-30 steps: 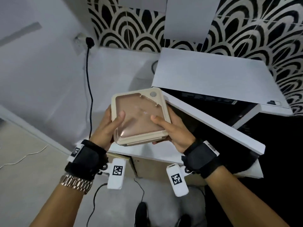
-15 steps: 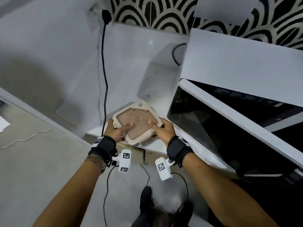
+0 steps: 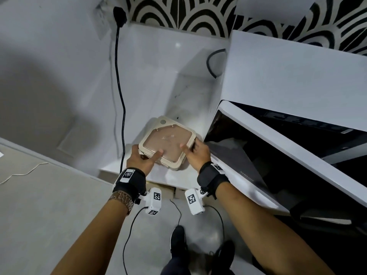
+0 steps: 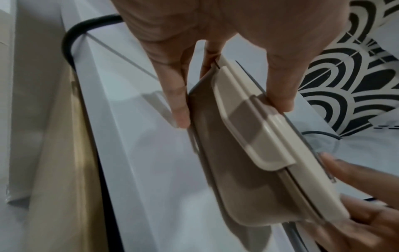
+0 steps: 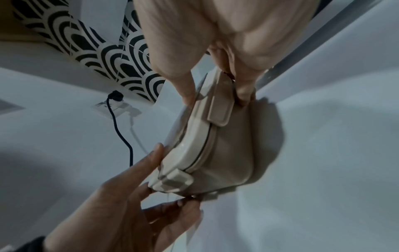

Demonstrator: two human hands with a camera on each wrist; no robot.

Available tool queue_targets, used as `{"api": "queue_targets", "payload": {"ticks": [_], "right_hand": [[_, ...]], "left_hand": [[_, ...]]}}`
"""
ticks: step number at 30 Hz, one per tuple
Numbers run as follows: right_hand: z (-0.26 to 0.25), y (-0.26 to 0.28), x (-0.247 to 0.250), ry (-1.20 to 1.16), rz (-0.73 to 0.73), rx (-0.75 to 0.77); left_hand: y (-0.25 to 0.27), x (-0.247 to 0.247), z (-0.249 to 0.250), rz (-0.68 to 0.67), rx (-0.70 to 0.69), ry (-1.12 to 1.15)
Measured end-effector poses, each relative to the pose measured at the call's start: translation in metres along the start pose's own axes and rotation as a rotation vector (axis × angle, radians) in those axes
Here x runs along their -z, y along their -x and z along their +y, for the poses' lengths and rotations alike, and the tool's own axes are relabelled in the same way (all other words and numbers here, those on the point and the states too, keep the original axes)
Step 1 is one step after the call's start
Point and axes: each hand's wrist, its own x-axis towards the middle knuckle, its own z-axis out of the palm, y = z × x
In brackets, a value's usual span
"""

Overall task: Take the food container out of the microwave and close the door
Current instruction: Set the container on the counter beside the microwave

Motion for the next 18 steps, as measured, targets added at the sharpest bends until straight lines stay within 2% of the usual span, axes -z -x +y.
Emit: {"api": "queue_targets", "payload": {"ticks": [5, 10, 15, 18], "right_hand": [[-0.009, 0.002, -0.003, 0.165, 0.028, -0.015], [-0.030, -0.002, -0.005, 0.302, -0.020, -0.012], [-0.033, 0.009, 0.007, 0.382, -0.028, 0.014], [-0.027, 0.025, 0.015, 0.407, -0.052, -0.005]], "left_hand": [[0.010, 0.001, 0.017, 0.053, -0.059, -0.180], [0.008, 0.005, 0.013, 0.071, -0.061, -0.321], [0.004, 0.009, 0.004, 0.073, -0.055, -0.260], [0.005, 0.011, 0.009, 0.109, -0.143, -0.225]]}}
